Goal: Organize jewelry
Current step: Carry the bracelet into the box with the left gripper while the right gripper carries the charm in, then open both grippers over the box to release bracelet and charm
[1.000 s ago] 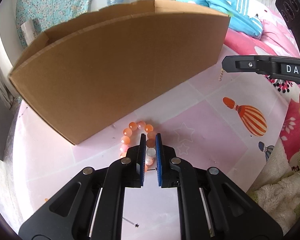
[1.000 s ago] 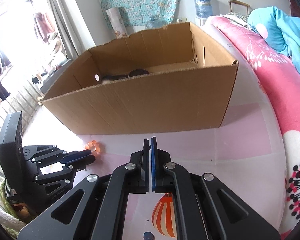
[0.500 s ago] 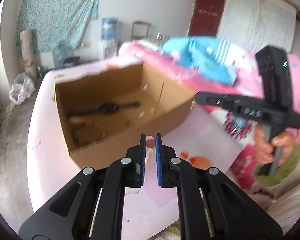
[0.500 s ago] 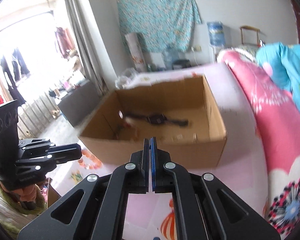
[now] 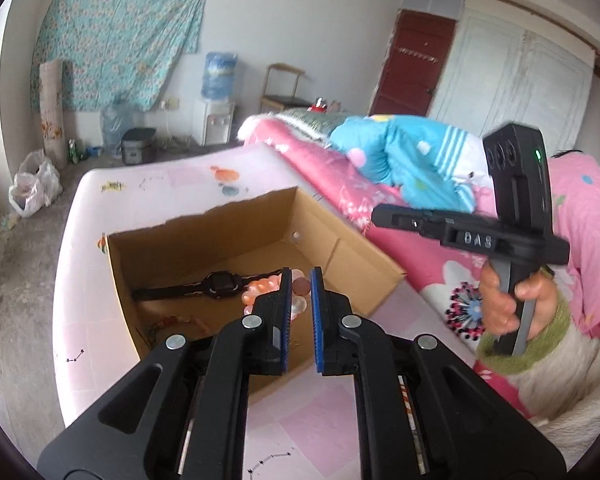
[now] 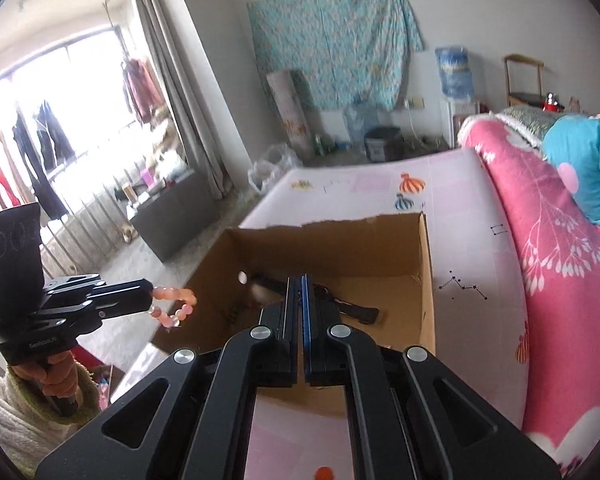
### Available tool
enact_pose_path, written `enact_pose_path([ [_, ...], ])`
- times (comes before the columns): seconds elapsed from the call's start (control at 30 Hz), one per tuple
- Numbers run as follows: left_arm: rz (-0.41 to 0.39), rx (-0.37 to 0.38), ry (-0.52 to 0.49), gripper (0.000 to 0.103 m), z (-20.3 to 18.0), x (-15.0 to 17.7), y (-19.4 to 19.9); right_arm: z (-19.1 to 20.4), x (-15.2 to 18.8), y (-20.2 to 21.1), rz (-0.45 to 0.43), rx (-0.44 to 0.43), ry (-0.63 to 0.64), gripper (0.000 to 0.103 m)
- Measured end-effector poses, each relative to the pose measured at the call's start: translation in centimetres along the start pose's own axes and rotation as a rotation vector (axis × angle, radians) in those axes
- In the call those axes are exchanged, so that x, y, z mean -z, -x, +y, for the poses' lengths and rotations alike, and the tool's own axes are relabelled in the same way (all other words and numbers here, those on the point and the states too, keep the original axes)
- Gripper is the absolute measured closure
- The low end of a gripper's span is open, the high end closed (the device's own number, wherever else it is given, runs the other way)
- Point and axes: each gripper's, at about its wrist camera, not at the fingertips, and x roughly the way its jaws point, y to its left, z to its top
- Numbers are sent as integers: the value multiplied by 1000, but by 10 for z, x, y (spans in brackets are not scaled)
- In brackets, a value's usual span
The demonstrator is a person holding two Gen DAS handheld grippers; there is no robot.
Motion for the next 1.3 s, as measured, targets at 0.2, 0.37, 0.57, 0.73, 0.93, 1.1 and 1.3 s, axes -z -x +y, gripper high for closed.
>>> enact_pose_path([
  [0.2, 100, -4, 63, 95, 29, 6, -46, -27, -27, -71, 215, 81, 54, 101],
  [0.37, 158, -15, 92, 95, 43, 13, -70, -43, -39, -116, 336, 149, 109, 100],
  [0.57, 205, -28, 126, 95, 50, 16, -79, -56, -47, -118, 305, 151, 69, 87],
  [0.73, 259, -24, 138, 95, 49, 16, -87, -64, -47, -94, 205, 127, 15, 81],
  [0.93, 398, 71, 186, 95, 52, 18, -100, -72, -34, -54, 91, 63, -86, 71],
  [1.1, 625, 143, 306, 94, 67, 33, -131, -75, -26, -43, 59, 57, -99, 69],
  [1.3, 618, 92, 307, 82, 68, 31, -127, -87, -20, -35, 38, 85, -113, 65],
])
